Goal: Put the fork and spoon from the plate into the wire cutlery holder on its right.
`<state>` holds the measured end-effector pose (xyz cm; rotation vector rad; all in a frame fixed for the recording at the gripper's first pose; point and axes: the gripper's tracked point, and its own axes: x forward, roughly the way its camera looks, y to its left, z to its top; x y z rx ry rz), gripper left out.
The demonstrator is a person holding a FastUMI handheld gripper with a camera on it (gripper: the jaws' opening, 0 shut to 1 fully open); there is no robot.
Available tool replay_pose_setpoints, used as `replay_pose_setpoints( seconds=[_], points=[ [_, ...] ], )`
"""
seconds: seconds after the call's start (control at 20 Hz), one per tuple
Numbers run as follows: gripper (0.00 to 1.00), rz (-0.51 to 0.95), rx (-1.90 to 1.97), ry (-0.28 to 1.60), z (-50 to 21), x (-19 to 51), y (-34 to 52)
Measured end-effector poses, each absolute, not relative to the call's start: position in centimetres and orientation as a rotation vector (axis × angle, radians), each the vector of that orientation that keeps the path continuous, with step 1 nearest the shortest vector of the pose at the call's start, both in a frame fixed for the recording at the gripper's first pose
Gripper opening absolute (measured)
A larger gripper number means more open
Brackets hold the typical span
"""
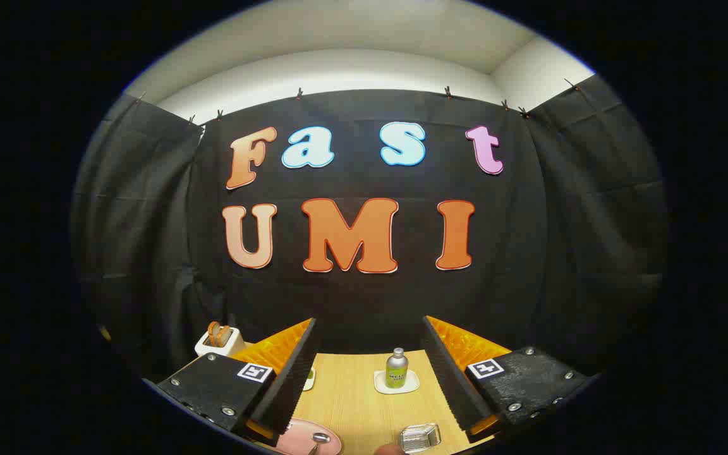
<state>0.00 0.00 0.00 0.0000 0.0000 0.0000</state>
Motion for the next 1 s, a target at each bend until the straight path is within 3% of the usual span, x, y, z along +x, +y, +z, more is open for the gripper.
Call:
replay_pose_setpoints(
  seconds=[1.0],
  points=[
    [0.97, 0.078, -0.005, 0.057, -3.3, -0.4, 4.1]
  ],
)
